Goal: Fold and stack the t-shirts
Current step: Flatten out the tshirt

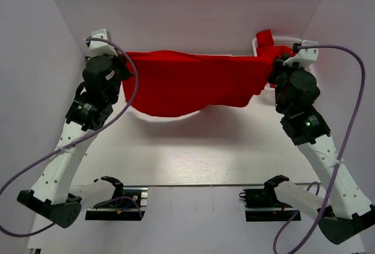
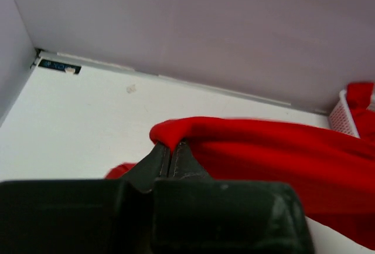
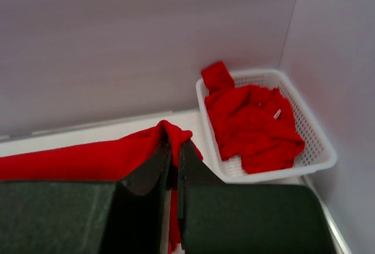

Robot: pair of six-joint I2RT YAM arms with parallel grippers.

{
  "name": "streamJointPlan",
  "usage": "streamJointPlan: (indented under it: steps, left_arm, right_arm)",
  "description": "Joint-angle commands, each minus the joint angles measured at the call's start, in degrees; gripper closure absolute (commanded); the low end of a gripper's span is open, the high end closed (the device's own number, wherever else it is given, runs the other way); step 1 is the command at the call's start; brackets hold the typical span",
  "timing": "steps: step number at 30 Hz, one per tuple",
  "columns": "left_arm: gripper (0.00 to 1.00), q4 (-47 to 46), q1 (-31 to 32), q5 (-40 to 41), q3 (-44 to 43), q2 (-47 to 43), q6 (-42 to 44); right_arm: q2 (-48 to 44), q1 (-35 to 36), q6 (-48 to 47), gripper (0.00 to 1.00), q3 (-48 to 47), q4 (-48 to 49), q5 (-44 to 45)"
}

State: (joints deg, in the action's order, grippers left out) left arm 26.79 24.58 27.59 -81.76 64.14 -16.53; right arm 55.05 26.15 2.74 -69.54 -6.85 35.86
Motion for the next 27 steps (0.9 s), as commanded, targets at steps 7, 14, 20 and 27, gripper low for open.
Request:
streamJointPlan:
  steps: [7, 14, 20, 27]
  left_arm:
    - [1.00, 0.81, -0.32, -3.24, -7.62, -10.43, 3.88]
    - [1.00, 0.89, -0.85, -16.68, -12.45, -14.39, 6.08]
    - [1.00, 2.74, -0.85, -19.07, -15.88, -15.45, 6.08]
    - [1.00, 7.75, -0.85, -11.96, -17.31, -9.83, 4.59]
  right_arm:
    - [-9.78, -0.05, -5.73, 1.00, -7.45, 4.31, -3.59]
    - [-13.64, -0.14, -6.26, 1.00, -13.16, 2.02, -12.55]
    - [-16.55, -0.14, -6.17, 1.00, -14.57, 3.42, -15.91]
    - [-15.41, 0.04, -6.17, 1.00, -10.63, 6.23, -11.78]
